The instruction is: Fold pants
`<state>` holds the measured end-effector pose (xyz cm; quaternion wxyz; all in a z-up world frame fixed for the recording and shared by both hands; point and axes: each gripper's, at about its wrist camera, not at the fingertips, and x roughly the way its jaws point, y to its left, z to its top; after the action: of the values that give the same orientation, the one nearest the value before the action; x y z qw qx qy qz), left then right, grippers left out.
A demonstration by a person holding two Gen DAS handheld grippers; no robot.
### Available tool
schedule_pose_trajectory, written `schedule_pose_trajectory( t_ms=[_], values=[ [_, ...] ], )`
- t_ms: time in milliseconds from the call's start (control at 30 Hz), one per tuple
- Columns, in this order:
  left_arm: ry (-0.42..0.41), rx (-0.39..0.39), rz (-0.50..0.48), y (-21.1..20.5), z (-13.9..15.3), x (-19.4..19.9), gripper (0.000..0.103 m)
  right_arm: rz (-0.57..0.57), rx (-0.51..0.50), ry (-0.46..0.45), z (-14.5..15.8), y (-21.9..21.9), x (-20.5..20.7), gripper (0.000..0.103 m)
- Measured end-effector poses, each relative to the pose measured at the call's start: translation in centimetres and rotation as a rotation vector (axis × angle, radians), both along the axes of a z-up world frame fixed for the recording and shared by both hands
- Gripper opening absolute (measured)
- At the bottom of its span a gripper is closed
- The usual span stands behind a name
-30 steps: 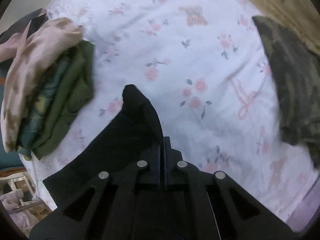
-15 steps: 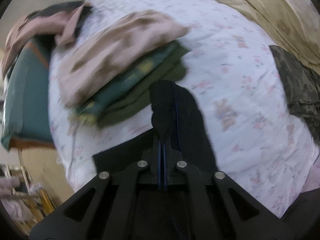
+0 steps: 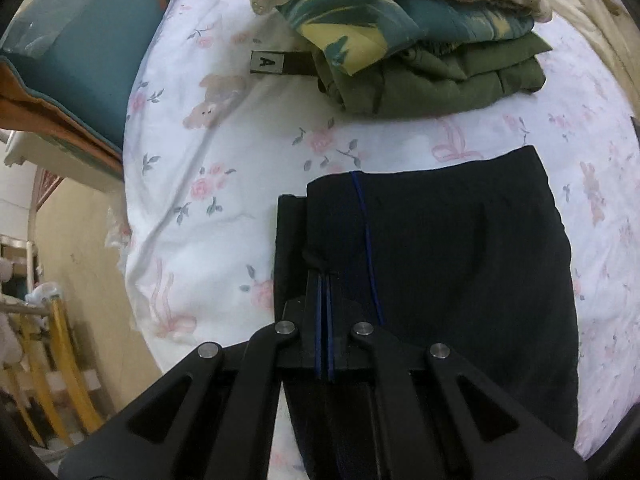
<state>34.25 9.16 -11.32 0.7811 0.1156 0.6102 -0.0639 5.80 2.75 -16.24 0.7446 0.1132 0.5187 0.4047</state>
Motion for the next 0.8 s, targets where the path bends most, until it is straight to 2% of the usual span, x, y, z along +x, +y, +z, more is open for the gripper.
schedule_pose_trajectory(
  t_ms=[200,233,267,333,367,433,500,567,633,700,733,767,800],
  values=[
    [0.02,0.022,0.033,1.5,-0.7,0.5,0.005,-0.002,-0.009,0.007,1.1,0.9,0.1,0.005],
    [0.023,0.013,0.054,2.1,-0.7,0.3,0.012,-0.003,-0.014,0.009,1.0,0.9,-0.2,0.005],
    [0.024,-0.004,0.071,2.7,-0.6,0.0,0.02,-0.004,-0.017,0.014,0.9,1.0,-0.2,0.005],
    [0.031,-0.032,0.091,4.1,0.1,-1.2,0.067,-0.001,-0.023,0.027,0.8,1.5,-0.1,0.005],
    [0.045,-0.022,0.099,4.8,0.5,-1.9,0.071,0.001,-0.023,0.038,0.6,1.4,-0.1,0.005],
    [0.073,-0.047,0.054,6.1,1.9,-4.0,0.072,0.016,-0.025,0.048,0.1,1.7,0.2,0.005],
    [0.031,-0.01,0.048,7.9,3.9,-6.0,0.072,0.037,-0.03,0.045,-0.1,1.7,0.0,0.006],
    [-0.008,-0.027,0.097,9.9,6.5,-8.2,0.072,0.064,-0.027,0.048,-0.2,2.4,0.0,0.01],
    [-0.036,-0.099,0.192,12.2,8.9,-10.7,0.075,0.079,-0.05,0.045,-0.5,3.3,-0.2,0.011],
    [-0.044,-0.153,0.256,13.0,9.7,-13.1,0.082,0.092,-0.052,0.072,-1.0,4.3,-0.8,0.021],
    [-0.044,-0.177,0.277,13.0,9.8,-14.1,0.082,0.113,-0.033,0.094,-1.2,4.7,-1.3,0.036],
    [-0.04,-0.203,0.295,13.0,9.5,-15.2,0.083,0.148,-0.003,0.117,-1.3,5.2,-1.9,0.046],
    [-0.015,-0.222,0.305,12.2,8.8,-16.0,0.083,0.196,0.023,0.131,-1.2,5.8,-2.8,0.048]
  ],
)
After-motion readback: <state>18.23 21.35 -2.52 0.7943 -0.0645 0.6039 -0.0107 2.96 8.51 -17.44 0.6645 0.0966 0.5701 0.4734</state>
